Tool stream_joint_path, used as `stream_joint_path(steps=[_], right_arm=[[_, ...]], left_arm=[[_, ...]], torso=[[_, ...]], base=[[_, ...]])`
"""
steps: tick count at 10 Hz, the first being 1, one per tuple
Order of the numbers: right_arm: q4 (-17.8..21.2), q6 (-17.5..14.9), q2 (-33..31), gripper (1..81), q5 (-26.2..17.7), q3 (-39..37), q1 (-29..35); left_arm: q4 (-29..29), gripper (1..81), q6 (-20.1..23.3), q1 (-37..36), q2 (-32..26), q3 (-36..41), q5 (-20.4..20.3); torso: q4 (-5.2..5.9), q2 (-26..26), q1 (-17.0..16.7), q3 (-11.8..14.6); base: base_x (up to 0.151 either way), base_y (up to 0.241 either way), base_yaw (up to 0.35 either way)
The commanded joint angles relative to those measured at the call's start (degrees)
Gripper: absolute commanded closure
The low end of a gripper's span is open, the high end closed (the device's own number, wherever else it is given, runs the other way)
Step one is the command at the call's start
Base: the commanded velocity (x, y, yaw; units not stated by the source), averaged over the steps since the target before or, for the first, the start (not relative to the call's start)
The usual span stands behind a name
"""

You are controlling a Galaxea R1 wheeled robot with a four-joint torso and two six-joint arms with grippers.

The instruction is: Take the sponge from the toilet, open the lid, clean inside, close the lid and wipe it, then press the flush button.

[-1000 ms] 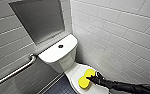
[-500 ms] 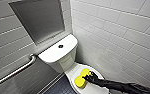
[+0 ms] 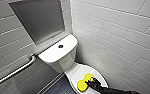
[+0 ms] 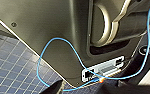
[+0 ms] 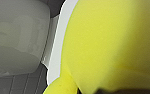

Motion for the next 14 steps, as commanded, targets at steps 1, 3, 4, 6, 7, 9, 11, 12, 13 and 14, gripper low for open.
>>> stream_joint_path(steps=[1, 3, 4, 6, 7, 9, 11, 12, 13, 14], right_arm=[[-1.09, 0.06, -8.28, 81.1, 0.66, 10.83, 1.40], [-0.83, 0.41, -14.87, 81.1, 1.63, 17.69, -0.62], [-0.74, 0.50, -17.76, 81.1, 3.81, 19.09, -2.29], [-0.74, 0.50, -20.23, 81.1, 5.67, 19.36, -6.06], [-0.74, 0.67, -22.06, 81.1, 7.67, 19.36, -7.92], [-0.66, 0.76, -26.21, 81.1, 10.07, 20.32, -12.39], [-0.92, 0.67, -34.20, 81.1, 13.49, 28.04, -15.83], [-1.01, 0.67, -37.37, 81.1, 14.90, 31.31, -17.84], [-1.01, 0.59, -39.90, 81.1, 16.55, 33.23, -19.95], [-0.92, 0.67, -42.02, 81.1, 18.75, 34.90, -22.33]], left_arm=[[-0.51, 1.0, 0.04, 1.44, -0.44, 0.77, 4.64], [-0.51, 1.0, 0.12, 1.44, -0.44, 0.86, 4.64], [-0.51, 1.0, 0.13, 1.44, -0.44, 0.86, 4.64], [-0.51, 1.0, 0.13, 1.44, -0.62, 0.95, 4.64], [-0.51, 1.0, 0.13, 1.44, -0.79, 1.04, 4.64], [-0.51, 1.0, 0.13, 1.44, -0.79, 1.12, 4.64], [-0.42, 1.0, 0.13, 1.44, -0.53, 1.21, 4.55], [-0.42, 1.0, 0.13, 1.44, -0.53, 1.39, 4.20], [-0.16, 1.0, 0.13, 1.44, -0.44, 1.91, 4.11], [0.02, 1.0, 0.13, 1.44, -0.62, 2.44, 4.11]], torso=[[0.00, 0.00, 0.00, 0.00], [0.00, 0.00, 0.00, 0.00], [0.00, 0.00, 0.00, 0.00], [0.00, 0.00, 0.00, 0.00], [0.00, 0.00, 0.00, 0.00], [0.00, 0.00, 0.00, 0.00], [0.00, 0.00, 0.00, 0.00], [0.00, 0.00, 0.00, 0.00], [0.00, 0.00, 0.00, 0.00], [0.00, 0.00, 0.00, 0.00]], base=[[0.000, 0.000, 0.000], [0.000, 0.000, 0.000], [0.000, 0.000, 0.000], [0.000, 0.000, 0.000], [0.000, 0.000, 0.000], [0.000, 0.000, 0.000], [0.000, 0.000, 0.000], [0.000, 0.000, 0.000], [0.000, 0.000, 0.000], [0.000, 0.000, 0.000]])
